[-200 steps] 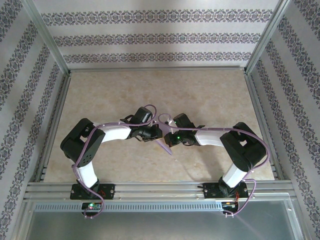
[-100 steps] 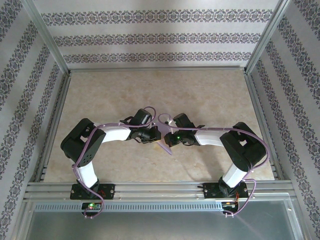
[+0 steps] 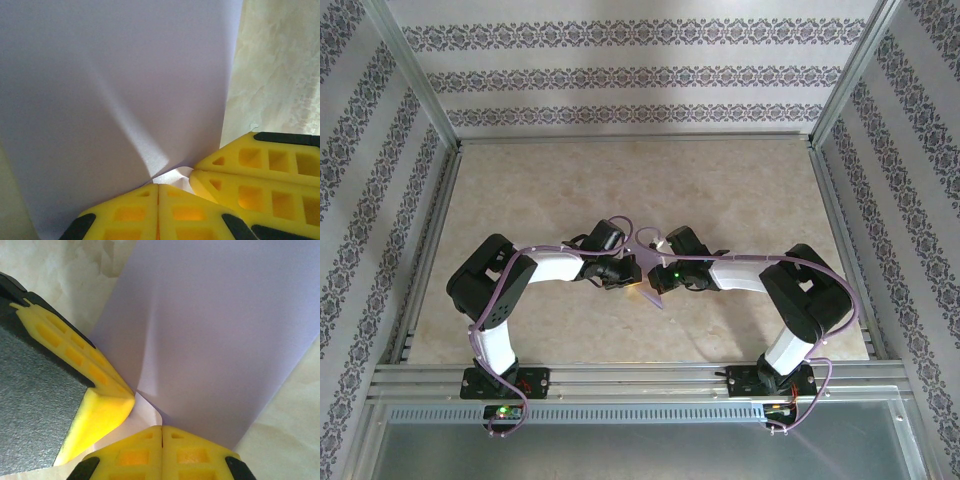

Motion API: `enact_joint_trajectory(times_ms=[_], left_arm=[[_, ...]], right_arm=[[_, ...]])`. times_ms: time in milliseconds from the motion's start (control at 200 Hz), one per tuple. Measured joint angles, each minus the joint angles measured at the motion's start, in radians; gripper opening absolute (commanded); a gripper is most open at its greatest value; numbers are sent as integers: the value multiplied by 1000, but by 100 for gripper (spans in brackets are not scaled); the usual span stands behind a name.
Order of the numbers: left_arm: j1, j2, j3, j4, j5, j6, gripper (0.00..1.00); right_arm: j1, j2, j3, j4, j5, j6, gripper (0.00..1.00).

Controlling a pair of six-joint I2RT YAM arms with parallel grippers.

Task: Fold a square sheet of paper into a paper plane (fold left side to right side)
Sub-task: Third fold the triangle at the center of the table.

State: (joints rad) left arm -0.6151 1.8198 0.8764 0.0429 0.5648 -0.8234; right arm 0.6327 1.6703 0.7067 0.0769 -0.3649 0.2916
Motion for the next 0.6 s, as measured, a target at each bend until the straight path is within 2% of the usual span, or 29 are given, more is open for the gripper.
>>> enact_joint_trajectory(times_ms=[85,420,600], left_arm=[[0,1,0,0,0,0,8],[0,5,0,3,1,3,6],[0,5,0,3,1,3,6]], right_arm=[[0,0,3,-6,0,0,6],[-27,-2,33,-76,-11,18,17],[-42,-47,60,-145,-9,24,27]])
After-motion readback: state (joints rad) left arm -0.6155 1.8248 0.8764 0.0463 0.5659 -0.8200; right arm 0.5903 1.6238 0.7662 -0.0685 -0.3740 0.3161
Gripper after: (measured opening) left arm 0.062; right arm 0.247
